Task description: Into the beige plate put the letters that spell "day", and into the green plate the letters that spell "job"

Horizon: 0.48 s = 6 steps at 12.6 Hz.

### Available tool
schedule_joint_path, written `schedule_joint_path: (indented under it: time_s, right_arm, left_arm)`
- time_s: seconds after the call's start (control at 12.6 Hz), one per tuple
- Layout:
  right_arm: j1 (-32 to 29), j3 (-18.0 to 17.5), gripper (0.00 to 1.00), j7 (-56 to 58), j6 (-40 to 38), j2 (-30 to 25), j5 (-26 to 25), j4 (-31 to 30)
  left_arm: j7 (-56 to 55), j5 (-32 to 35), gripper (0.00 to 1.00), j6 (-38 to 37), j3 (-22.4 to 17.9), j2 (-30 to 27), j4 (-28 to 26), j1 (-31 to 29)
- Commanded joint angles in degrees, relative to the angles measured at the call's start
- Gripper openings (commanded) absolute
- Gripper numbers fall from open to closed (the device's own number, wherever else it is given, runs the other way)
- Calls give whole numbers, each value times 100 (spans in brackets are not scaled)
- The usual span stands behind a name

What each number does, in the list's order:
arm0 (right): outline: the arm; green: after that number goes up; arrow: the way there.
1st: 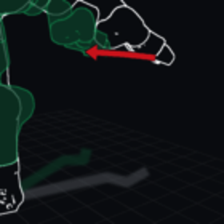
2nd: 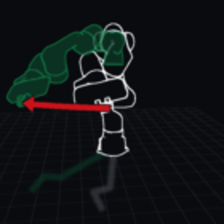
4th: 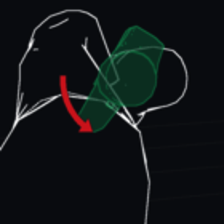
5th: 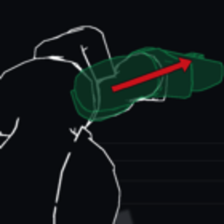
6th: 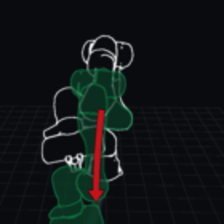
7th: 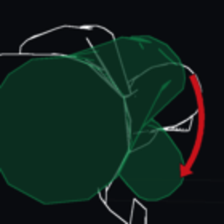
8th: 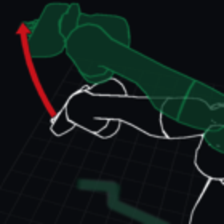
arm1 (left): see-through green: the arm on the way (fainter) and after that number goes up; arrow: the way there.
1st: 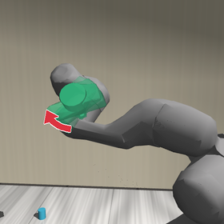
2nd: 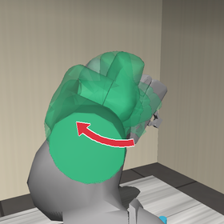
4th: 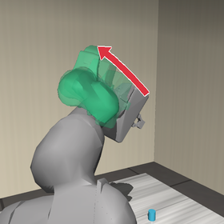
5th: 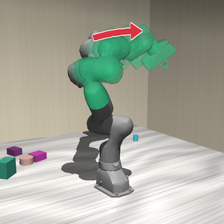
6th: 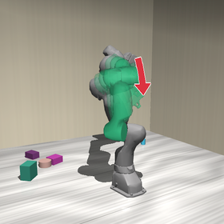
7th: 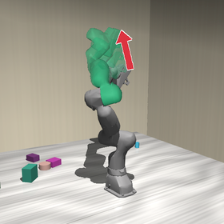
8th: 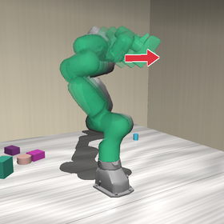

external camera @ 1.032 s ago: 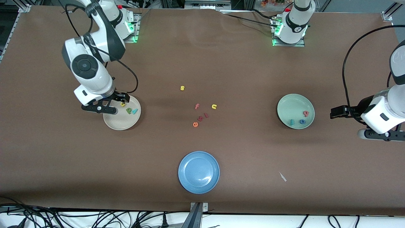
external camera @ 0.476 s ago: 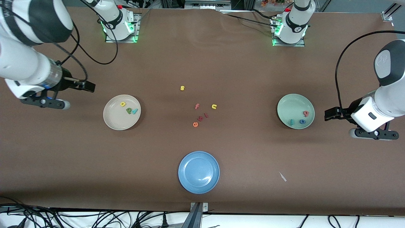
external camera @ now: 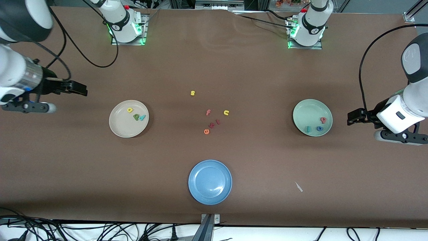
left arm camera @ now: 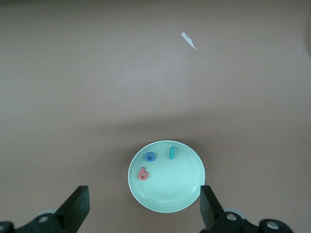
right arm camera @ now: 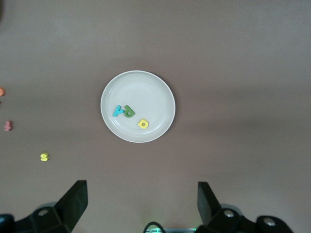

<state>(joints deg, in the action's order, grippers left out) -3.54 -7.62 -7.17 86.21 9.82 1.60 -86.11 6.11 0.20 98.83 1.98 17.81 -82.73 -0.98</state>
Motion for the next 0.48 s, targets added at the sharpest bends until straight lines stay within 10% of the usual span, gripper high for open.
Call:
schedule_joint_path:
  time_s: [0.0,0.4]
  right_arm:
    - [213,182,100,128,-69,-322,183,-247]
    - [451,138,100,110,388,-594,-482,-424]
  left_arm:
    - [207,6,100,40,-57,-67,169,72]
    - [198,323,100,40,-57,-50,179,107]
